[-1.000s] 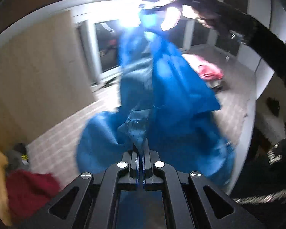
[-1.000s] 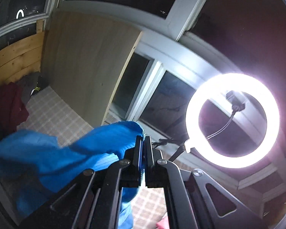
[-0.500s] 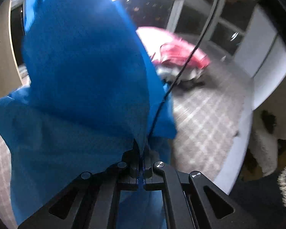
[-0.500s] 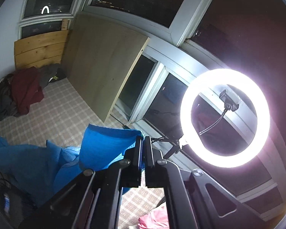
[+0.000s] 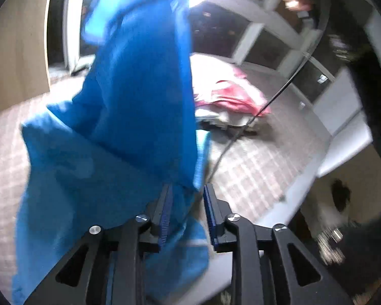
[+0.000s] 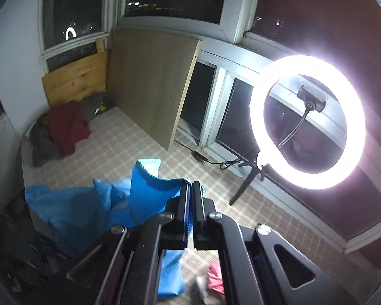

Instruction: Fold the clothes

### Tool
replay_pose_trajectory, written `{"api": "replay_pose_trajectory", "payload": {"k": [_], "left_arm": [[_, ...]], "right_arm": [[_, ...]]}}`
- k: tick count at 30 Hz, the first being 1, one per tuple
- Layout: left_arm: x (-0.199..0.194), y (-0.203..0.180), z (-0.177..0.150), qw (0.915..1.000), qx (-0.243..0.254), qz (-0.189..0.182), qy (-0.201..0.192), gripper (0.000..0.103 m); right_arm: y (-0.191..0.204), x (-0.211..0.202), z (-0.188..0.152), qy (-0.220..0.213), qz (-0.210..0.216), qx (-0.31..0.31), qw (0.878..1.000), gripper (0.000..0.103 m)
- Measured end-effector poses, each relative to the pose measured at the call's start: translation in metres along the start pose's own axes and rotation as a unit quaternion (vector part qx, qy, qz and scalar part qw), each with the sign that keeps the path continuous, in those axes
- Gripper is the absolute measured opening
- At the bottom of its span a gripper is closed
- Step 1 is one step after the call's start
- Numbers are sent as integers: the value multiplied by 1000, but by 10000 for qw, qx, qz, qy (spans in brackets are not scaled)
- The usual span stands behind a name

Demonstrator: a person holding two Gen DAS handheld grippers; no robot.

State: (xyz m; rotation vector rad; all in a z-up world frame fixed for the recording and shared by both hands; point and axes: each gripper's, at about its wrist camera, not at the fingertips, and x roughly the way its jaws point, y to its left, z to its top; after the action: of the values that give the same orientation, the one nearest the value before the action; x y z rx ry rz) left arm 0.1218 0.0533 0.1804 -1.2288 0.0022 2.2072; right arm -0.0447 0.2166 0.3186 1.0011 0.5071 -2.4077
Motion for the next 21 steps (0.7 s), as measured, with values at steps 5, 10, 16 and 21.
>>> {"api": "replay_pose_trajectory", "payload": {"k": [5, 10, 16, 21], "left_arm": [[4, -14, 12, 9992, -148, 177, -326, 64], [82, -20, 22, 9946, -688, 656, -405, 63], [142, -30, 21, 9825, -1242, 1283, -527, 63], [164, -32, 24, 9713, -1263, 1907, -652, 63]], "right_arm": [[-5, 6, -5, 106, 248, 194, 9994, 1], [-1, 23, -12, 122, 302, 222, 9992, 1], [-2, 20, -8, 50, 275, 109, 9995, 1], [-8, 18, -5, 5, 339, 101, 9994, 1]]}}
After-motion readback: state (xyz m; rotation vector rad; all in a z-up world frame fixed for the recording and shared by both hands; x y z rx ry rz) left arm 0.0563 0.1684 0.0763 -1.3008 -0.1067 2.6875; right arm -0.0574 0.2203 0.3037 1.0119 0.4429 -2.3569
